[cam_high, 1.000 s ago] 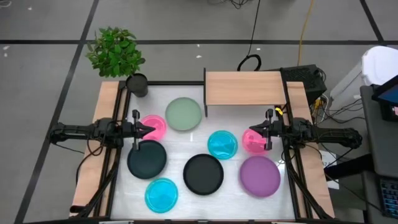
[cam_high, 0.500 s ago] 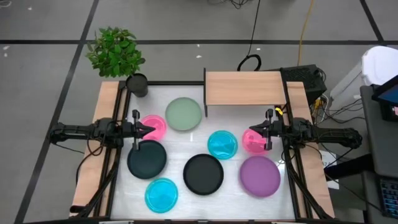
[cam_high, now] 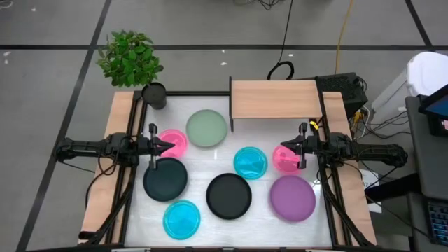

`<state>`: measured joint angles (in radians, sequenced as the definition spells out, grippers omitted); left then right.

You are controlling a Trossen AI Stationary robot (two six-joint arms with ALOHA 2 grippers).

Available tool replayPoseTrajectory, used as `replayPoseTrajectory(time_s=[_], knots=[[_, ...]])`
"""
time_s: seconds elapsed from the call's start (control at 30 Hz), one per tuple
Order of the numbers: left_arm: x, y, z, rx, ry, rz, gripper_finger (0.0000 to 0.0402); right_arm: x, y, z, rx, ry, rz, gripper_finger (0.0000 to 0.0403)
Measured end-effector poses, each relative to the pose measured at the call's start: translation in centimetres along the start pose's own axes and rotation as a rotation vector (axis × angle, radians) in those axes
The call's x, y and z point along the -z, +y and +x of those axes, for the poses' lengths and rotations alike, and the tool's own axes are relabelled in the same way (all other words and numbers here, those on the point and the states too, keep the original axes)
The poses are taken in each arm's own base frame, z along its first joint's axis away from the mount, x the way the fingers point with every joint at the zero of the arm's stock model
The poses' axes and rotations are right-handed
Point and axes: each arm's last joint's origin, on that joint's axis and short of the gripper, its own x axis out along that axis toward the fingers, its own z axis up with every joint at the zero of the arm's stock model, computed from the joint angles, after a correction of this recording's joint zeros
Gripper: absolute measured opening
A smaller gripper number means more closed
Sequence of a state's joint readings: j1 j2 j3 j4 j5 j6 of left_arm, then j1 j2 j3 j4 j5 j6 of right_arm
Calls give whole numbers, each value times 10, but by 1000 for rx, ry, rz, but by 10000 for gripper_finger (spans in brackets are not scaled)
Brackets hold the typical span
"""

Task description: Place and stack plates onto a shelf

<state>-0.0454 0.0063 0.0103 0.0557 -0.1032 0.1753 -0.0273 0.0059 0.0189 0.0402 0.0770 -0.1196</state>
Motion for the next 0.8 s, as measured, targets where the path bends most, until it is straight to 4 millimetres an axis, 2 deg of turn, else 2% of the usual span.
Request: replayPoseTrajectory(time_s=[0.8], knots=[[0,0,0,0,0,0,4,-5,-1,0,35,-47,-47,0]])
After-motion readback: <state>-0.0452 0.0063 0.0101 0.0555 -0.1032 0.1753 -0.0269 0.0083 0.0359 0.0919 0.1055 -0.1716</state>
